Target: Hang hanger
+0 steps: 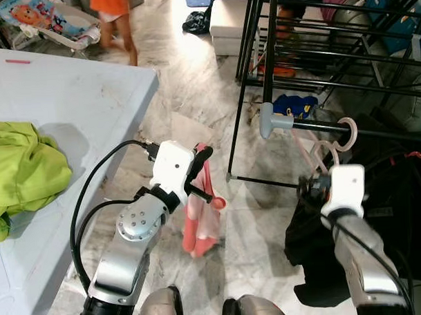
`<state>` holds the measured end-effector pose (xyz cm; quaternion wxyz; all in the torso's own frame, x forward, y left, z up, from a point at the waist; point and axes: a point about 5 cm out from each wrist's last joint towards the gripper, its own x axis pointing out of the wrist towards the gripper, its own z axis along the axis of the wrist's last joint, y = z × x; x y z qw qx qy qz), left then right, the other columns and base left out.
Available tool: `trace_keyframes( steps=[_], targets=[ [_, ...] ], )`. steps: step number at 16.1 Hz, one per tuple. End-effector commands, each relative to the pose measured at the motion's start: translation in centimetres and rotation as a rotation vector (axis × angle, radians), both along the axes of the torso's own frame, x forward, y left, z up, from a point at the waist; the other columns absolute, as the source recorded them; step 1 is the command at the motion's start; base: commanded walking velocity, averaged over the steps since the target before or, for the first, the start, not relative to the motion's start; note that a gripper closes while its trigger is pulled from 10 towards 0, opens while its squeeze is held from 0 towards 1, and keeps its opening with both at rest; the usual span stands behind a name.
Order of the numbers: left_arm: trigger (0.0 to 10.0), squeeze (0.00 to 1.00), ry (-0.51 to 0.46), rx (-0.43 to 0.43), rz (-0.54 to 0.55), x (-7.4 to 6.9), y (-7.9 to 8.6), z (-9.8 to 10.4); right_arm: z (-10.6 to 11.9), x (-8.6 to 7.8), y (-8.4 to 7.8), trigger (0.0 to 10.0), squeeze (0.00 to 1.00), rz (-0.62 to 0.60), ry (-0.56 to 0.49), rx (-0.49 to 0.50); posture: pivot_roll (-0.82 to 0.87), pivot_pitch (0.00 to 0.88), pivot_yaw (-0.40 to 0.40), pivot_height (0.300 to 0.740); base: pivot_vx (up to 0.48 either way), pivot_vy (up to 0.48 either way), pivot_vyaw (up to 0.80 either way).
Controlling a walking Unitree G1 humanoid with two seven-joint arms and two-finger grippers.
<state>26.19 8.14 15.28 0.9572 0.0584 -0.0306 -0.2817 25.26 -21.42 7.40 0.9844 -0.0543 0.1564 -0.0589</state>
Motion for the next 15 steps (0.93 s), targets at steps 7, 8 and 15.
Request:
trace_keyframes(
  steps=[7, 8, 15],
  targets=[
    [10.0, 0.0, -0.007, 0.016, -0.029, -0.1, -0.4, 0.0, 0.9, 0.1, -0.9, 0.0, 0.0, 0.046, 0.02, 0.001, 0.0, 0.099, -0.026, 0.74, 0.0, 0.0, 0.0],
    [10.0, 0.0, -0.006, 0.017, -0.029, -0.1, -0.5, -0.1, 1.1, 0.3, -0.9, 0.0, 0.0, 0.06, 0.022, 0.001, 0.0, 0.099, -0.026, 0.74, 0.0, 0.0, 0.0],
    [10.0, 0.0, 0.008, 0.034, -0.037, -0.4, -0.5, -0.4, 1.9, 0.8, -1.8, 10.0, 0.0, 0.139, 0.104, 0.028, -0.01, 0.104, -0.033, 0.74, 0.0, 0.0, 0.0]
  ],
)
